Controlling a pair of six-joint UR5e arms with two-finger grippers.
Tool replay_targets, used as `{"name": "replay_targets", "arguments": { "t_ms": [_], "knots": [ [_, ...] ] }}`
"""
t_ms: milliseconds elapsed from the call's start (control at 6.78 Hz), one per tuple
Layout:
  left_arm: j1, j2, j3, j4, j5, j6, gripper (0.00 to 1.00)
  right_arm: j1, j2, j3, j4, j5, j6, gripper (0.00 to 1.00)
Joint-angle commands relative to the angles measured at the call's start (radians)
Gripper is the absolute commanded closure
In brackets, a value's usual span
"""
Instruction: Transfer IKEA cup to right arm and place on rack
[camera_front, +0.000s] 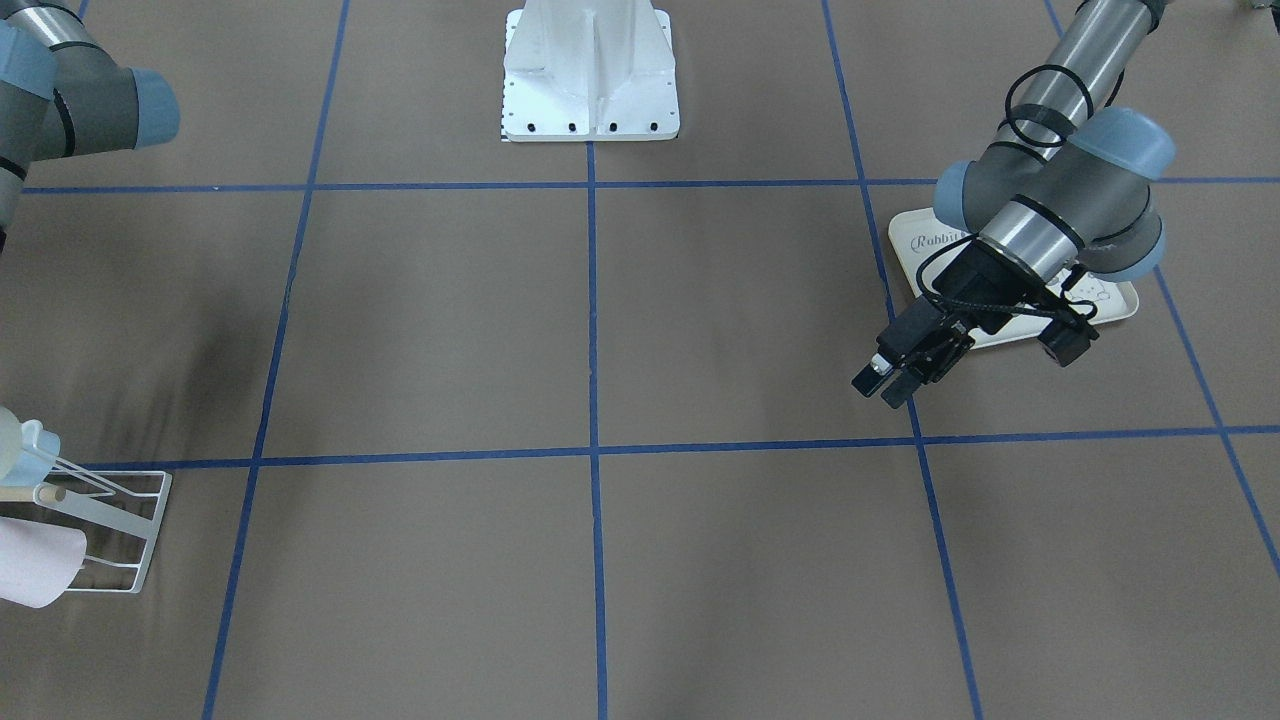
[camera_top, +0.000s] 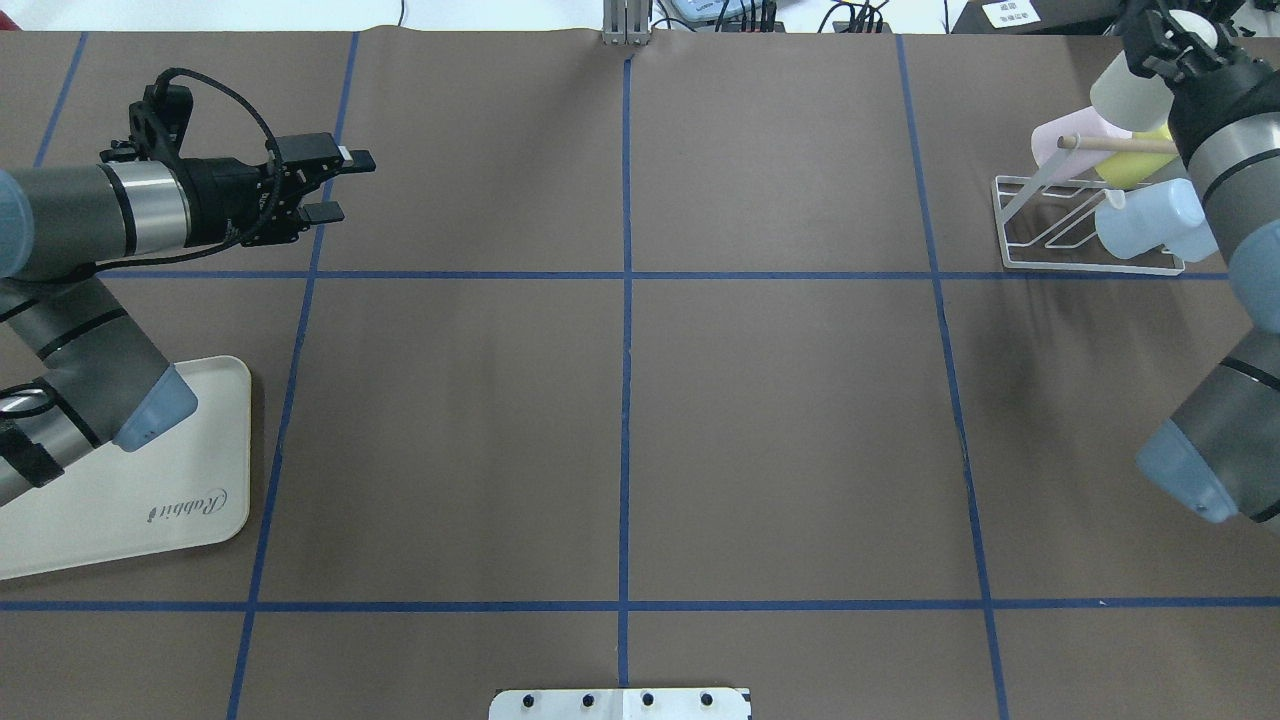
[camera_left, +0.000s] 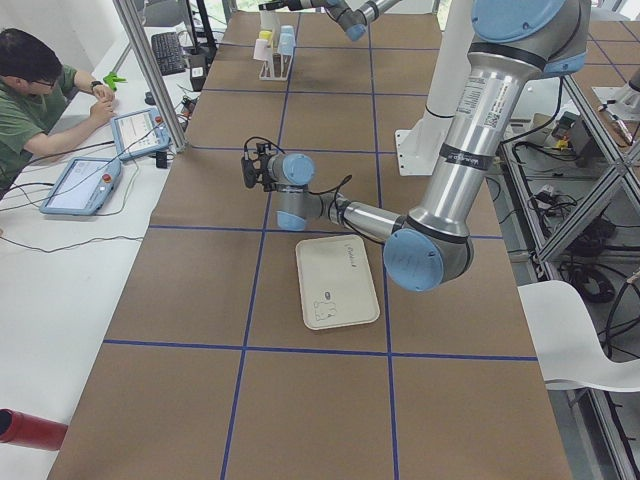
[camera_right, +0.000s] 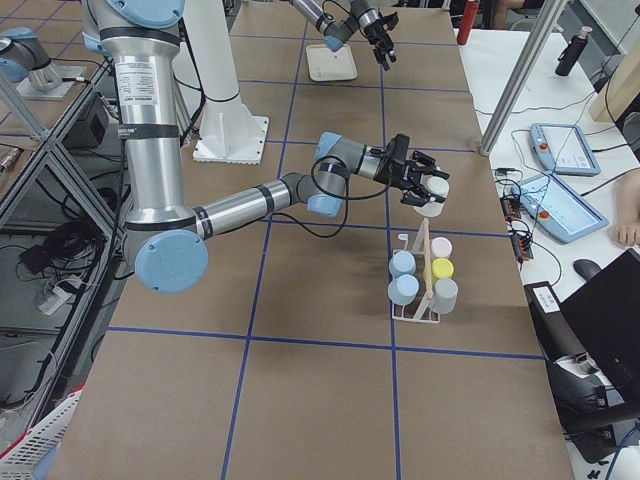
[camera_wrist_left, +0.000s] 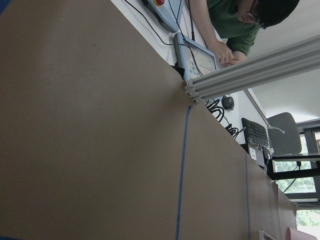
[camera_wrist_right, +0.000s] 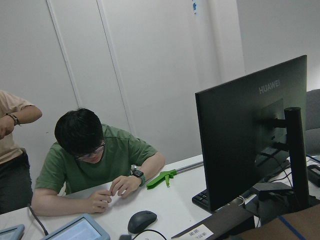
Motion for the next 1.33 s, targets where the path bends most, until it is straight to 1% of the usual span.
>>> {"name": "replay_targets", "arguments": {
  "t_ms": [0, 147, 590, 1180],
  "knots": [
    [-0.003, 0.011, 0.0, 0.0, -0.008, 0.007, 0.0, -0.074, -0.065, 0.002, 0.007, -0.036, -0.001, 1.0],
    [-0.003, 0.013, 0.0, 0.0, -0.008, 0.007, 0.0, -0.128, -0.067, -0.003, 0.004, -0.077, 0.002, 1.0],
    [0.0, 0.022, -0.001, -0.002, -0.008, 0.007, 0.0, -0.135, -0.091, 0.006, 0.007, -0.079, 0.002, 1.0],
    [0.006, 0.022, -0.001, -0.003, -0.003, 0.007, 0.0, -0.135, -0.088, -0.011, 0.004, -0.075, -0.003, 1.0]
  ]
}}
